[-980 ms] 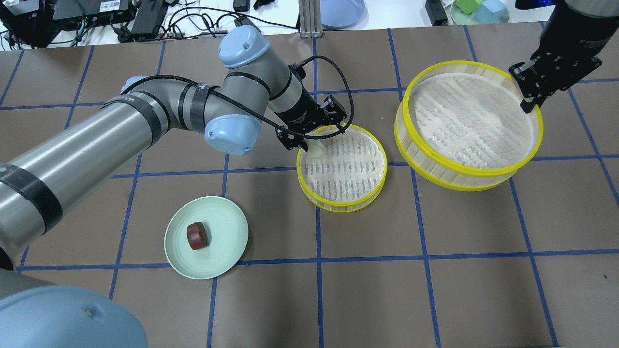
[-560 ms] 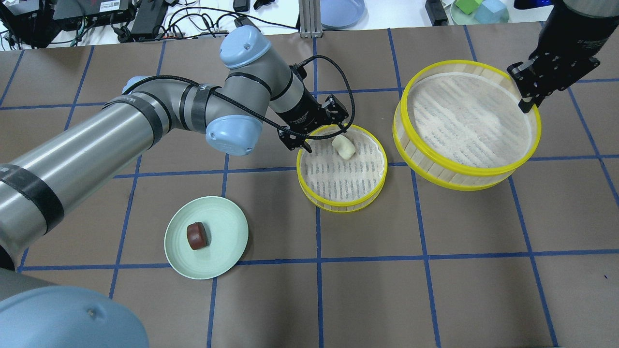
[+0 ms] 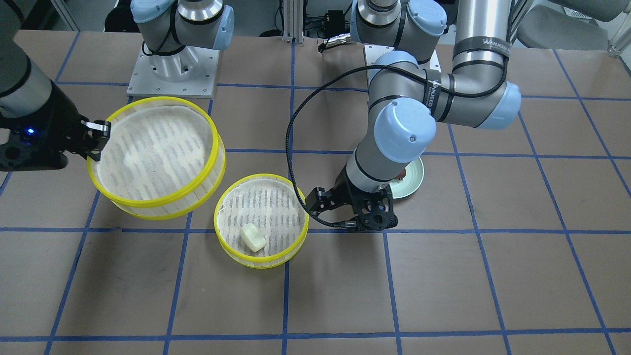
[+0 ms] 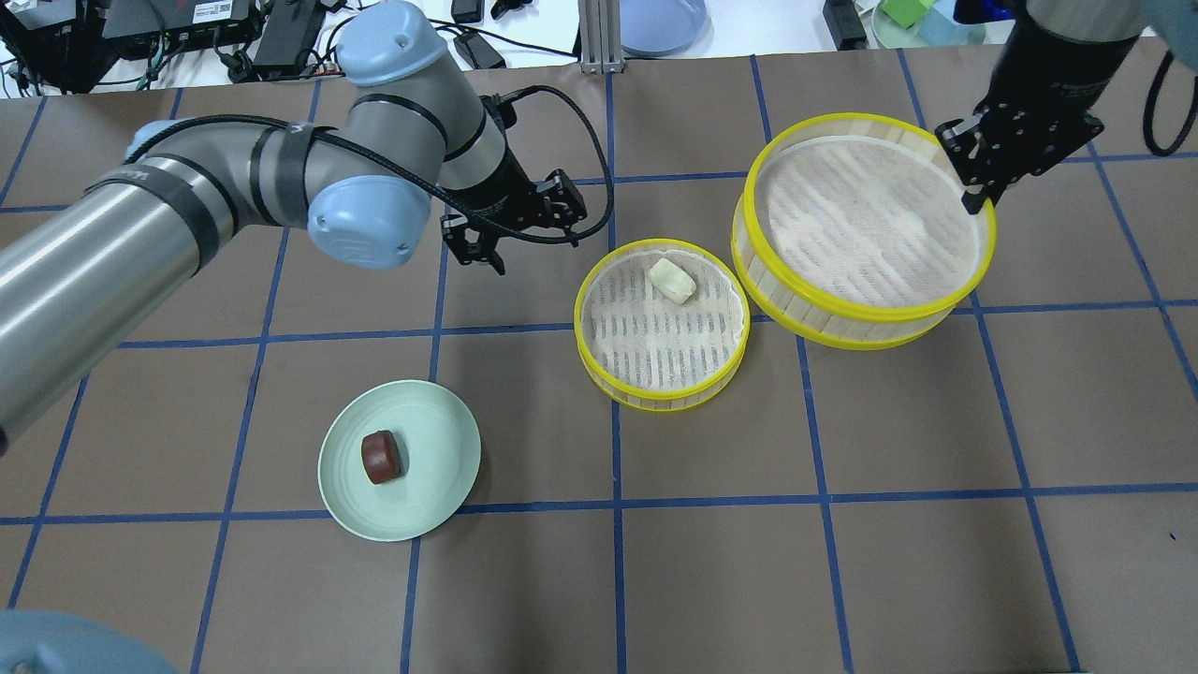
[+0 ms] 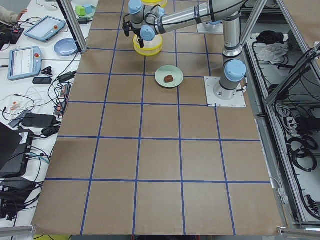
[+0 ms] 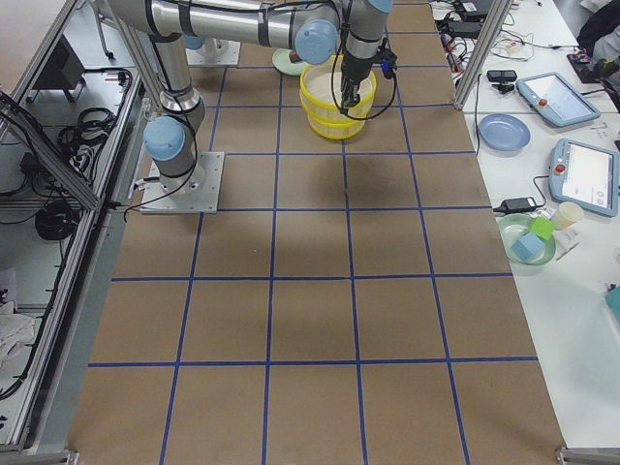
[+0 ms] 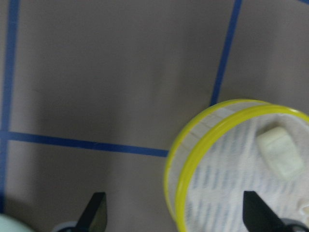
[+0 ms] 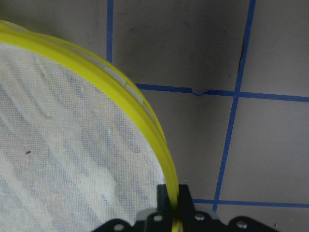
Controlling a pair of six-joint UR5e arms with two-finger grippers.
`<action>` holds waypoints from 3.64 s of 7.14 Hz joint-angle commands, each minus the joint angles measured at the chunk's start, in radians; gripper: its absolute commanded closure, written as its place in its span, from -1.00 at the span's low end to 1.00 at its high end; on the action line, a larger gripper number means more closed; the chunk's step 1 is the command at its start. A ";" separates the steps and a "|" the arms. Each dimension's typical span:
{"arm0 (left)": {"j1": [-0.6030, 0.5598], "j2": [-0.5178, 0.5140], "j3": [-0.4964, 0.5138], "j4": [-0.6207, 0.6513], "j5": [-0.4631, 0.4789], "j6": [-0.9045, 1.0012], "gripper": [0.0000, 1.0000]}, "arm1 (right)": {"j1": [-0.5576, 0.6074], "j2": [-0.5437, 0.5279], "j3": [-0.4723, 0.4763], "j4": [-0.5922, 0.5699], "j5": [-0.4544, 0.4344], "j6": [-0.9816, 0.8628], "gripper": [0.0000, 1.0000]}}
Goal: Place buns in different layers of steamer
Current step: 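Restack the top tier with right gripper while left gripper moves to plate, then grasp the brown bun with left gripper while right gripper releases steamer, then carry the brown bun into the top steamer tier and release it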
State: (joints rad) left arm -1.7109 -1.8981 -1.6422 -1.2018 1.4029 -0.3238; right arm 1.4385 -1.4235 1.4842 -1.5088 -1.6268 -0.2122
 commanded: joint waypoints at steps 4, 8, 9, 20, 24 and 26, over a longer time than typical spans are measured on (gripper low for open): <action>0.165 0.143 -0.181 -0.280 0.163 0.252 -0.98 | 0.272 0.230 0.002 -0.252 0.036 0.306 1.00; 0.223 0.094 -0.314 -0.283 0.157 0.276 -0.95 | 0.289 0.238 0.068 -0.249 -0.035 0.287 1.00; 0.224 0.064 -0.315 -0.279 0.160 0.275 -0.95 | 0.290 0.241 0.068 -0.258 -0.027 0.287 1.00; 0.189 0.040 -0.237 -0.289 0.165 0.133 1.00 | 0.280 -0.048 0.061 -0.208 0.020 0.284 -1.00; 0.052 0.100 0.017 -0.377 0.033 -0.050 1.00 | 0.263 -0.087 -0.099 0.027 0.027 0.281 -1.00; 0.013 0.103 0.022 -0.320 -0.112 -0.130 1.00 | 0.208 -0.091 -0.113 0.030 0.030 0.230 -1.00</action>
State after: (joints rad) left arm -1.6770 -1.7944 -1.6291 -1.5597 1.3866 -0.3884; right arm 1.6807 -1.5122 1.3823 -1.4821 -1.5998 0.0528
